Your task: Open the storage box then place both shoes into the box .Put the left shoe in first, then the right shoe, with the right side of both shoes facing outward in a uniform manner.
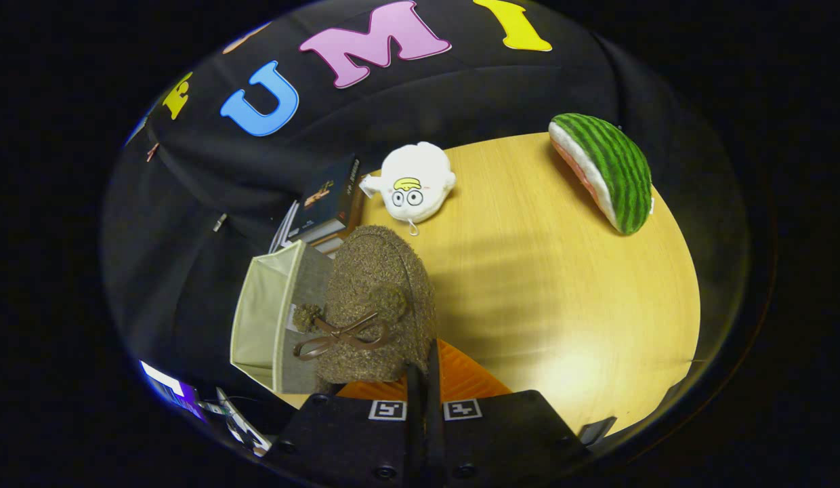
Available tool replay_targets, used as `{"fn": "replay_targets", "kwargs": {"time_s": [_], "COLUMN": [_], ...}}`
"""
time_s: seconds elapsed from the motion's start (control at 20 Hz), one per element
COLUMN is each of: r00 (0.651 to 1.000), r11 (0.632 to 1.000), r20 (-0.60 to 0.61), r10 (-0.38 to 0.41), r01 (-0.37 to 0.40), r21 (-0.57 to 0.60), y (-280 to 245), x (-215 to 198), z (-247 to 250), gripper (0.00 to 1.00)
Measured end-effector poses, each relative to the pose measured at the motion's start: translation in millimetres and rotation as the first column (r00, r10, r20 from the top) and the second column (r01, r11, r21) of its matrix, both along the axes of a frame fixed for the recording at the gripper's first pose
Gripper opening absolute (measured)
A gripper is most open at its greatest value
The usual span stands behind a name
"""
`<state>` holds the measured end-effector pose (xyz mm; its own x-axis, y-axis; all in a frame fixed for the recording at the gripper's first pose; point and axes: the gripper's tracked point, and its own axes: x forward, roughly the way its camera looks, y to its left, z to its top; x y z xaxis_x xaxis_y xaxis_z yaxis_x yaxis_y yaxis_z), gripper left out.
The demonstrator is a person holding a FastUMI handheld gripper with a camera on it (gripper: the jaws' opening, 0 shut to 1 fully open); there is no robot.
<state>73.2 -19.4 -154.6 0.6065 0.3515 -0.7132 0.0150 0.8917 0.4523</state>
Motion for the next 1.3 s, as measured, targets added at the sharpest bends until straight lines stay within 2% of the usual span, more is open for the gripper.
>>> {"fn": "replay_targets", "kwargs": {"time_s": [0.3,0.5,0.7,0.9,1.2,1.3], "r00": [0.998,0.997,0.999,1.0,0.999,0.999], "r11": [0.994,0.992,0.993,0.999,0.997,0.998], "r20": [0.051,0.072,0.045,0.019,-0.031,-0.029], "r10": [0.034,0.039,0.019,0.01,-0.018,-0.012], "r01": [-0.039,-0.047,-0.024,-0.011,0.016,0.01], "r21": [0.103,0.119,0.119,0.052,-0.075,-0.064], "y": [89.5,137.7,174.5,204.9,199.3,204.5], "x": [2.2,9.7,17.3,30.4,37.7,40.2], "z": [55.6,69.8,64.0,26.1,-13.4,-14.4], "gripper": [0.05,0.05,0.05,0.05,0.06,0.09]}}
